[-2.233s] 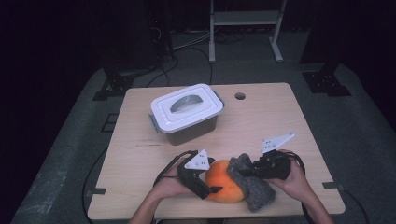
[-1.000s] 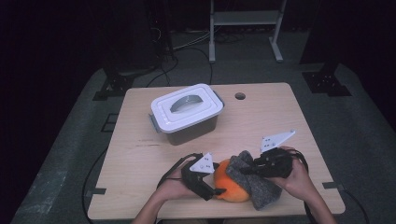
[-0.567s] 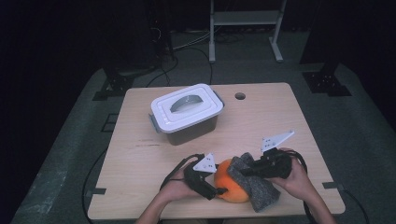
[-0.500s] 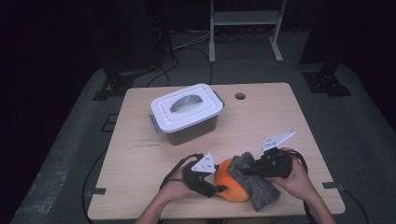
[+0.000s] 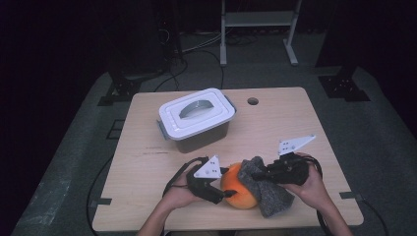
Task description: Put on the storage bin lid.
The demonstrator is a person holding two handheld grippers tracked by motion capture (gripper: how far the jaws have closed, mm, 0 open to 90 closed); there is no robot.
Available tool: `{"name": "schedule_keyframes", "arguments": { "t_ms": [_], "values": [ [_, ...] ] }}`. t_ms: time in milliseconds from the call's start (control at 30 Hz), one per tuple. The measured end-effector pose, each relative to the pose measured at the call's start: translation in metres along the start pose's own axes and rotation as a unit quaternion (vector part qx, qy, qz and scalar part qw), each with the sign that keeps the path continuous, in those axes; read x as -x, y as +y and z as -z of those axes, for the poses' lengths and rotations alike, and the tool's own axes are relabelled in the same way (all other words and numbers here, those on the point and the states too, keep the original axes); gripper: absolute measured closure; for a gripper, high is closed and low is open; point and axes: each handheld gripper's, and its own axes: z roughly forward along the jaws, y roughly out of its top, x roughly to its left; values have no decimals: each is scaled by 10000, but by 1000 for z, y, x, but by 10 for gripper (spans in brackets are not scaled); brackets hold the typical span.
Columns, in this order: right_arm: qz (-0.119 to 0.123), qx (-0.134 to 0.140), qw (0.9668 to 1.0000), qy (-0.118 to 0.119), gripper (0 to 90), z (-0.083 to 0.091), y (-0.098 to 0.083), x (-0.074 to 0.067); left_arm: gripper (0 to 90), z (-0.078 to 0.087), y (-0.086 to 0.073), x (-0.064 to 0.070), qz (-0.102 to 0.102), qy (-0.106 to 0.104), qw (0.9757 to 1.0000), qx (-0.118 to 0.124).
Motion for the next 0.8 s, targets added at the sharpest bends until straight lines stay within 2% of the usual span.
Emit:
{"name": "schedule_keyframes", "arguments": {
  "t_ms": [67,167,200,333,500,633,700,800],
  "values": [
    [244,44,9997,15,773,0,10,-12,303,-4,6,7,-156,55,9999,5],
    [571,-220,9981,-76,772,-11,19,-27,288,-6,10,13,-382,123,9991,-134],
    [620,-334,9974,-134,772,-14,18,-29,287,-7,9,13,-382,120,9991,-134],
    [478,-418,9979,-91,772,-12,14,-22,277,-6,5,11,-333,66,9994,-73],
    [261,-588,9979,-118,773,0,5,-8,247,-8,5,11,-329,15,9995,-21],
    [90,-455,9984,-311,772,9,1,3,227,-6,4,10,-346,-2,9994,-34],
    [-7,-460,9987,-225,772,6,-3,7,198,-6,4,8,-202,-72,9998,-16],
    [-106,-490,9987,-79,773,-2,-8,8,173,-4,3,2,165,-170,9997,44]
  ]
}}
